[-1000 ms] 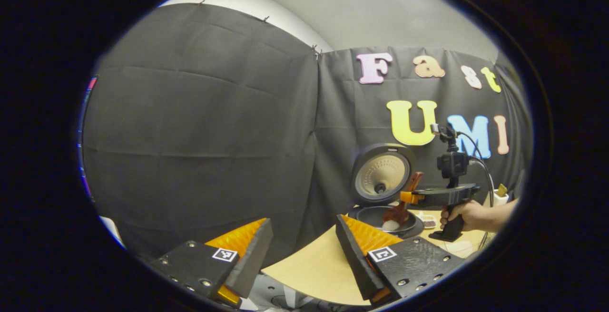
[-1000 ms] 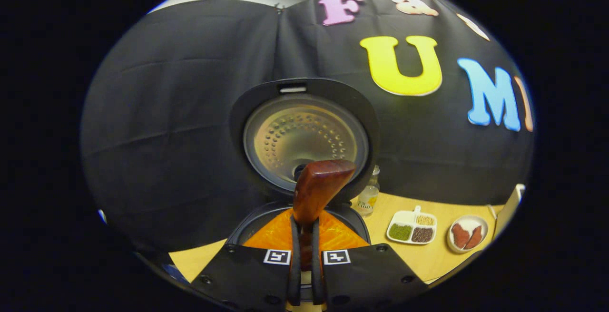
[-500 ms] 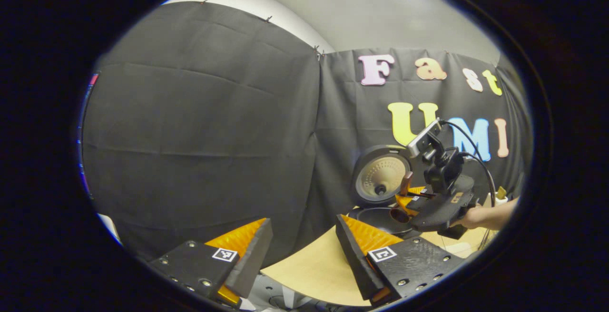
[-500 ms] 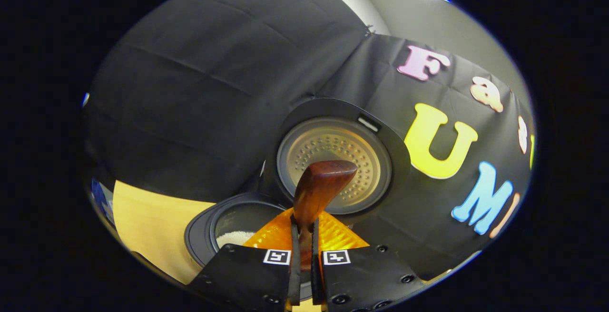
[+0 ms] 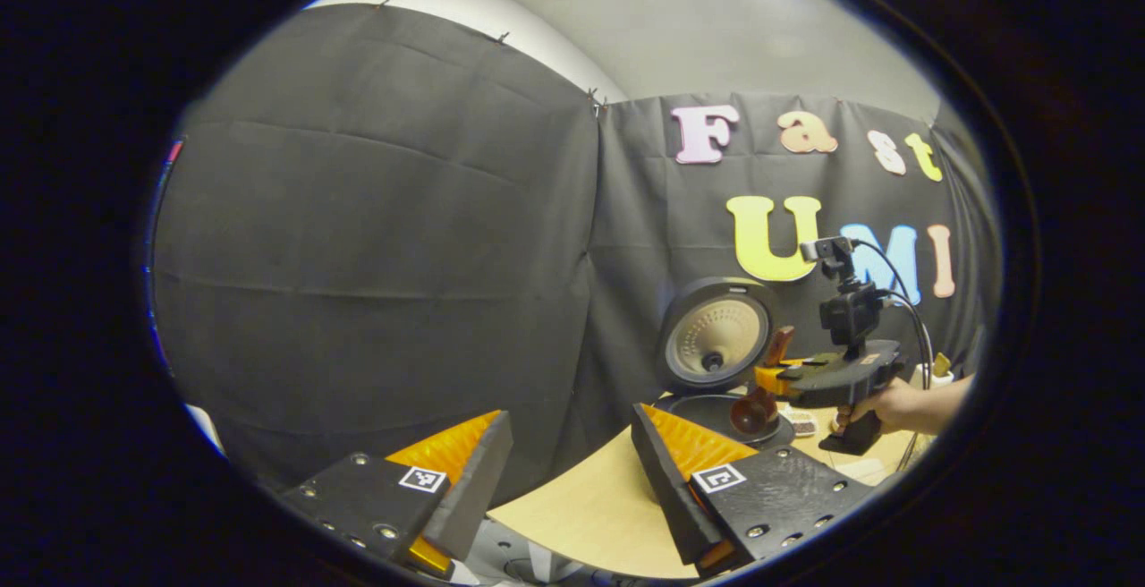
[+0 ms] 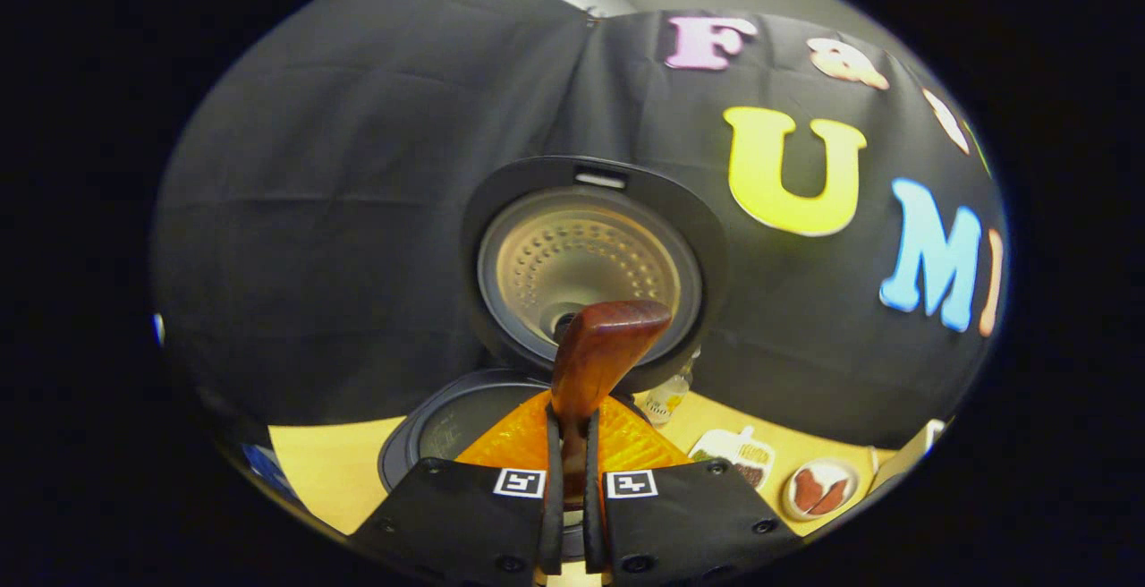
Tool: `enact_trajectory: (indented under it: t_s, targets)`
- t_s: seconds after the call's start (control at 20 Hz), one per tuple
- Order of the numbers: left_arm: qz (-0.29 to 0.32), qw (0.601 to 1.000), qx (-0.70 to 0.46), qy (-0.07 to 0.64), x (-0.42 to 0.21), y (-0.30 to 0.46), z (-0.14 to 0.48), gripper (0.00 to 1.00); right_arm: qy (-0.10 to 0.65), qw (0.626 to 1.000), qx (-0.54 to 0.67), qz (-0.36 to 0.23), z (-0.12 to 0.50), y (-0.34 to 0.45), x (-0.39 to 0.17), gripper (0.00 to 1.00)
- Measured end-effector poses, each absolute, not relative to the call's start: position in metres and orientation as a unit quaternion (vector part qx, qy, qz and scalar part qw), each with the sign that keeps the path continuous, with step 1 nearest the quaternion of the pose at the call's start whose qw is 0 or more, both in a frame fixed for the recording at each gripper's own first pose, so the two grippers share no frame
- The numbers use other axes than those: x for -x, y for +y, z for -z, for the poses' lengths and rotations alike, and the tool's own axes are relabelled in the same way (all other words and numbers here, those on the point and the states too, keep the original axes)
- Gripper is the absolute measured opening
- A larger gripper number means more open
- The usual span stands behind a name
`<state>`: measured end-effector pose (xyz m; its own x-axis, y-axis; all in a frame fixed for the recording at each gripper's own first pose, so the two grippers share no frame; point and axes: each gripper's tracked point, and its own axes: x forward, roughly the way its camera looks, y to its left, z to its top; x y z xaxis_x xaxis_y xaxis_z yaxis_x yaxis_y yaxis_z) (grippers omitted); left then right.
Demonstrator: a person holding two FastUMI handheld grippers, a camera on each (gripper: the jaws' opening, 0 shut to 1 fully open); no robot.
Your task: Close the left gripper, press the button to open the rice cooker; take a wooden spoon from the chopstick holder with the right hand, scoop a spoonful of rice and pour it into the rice cooker, then put the wooden spoon back into the chopstick holder.
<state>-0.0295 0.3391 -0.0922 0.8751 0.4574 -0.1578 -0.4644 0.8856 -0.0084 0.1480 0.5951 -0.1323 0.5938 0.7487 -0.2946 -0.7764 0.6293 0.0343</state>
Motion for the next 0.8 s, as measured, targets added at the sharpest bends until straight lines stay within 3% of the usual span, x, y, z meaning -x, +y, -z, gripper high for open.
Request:
enact_trajectory:
  t_s: [0.2, 0.55, 0.8]
  targets:
    - [-0.223, 0.972, 0.021, 0.072, 0.016, 0.329, 0.089, 0.82, 0.195, 0.889, -0.044, -0.412, 0.128, 0.581, -0.157, 0.07]
    - [-0.197, 0.978, 0.016, 0.066, -0.004, 0.313, 0.08, 0.82, 0.278, 0.855, -0.219, -0.38, 0.114, 0.557, -0.17, 0.11]
    - [-0.174, 0.983, 0.015, 0.06, -0.022, 0.295, 0.073, 0.82, 0.282, 0.852, -0.271, -0.348, 0.103, 0.515, -0.183, 0.07]
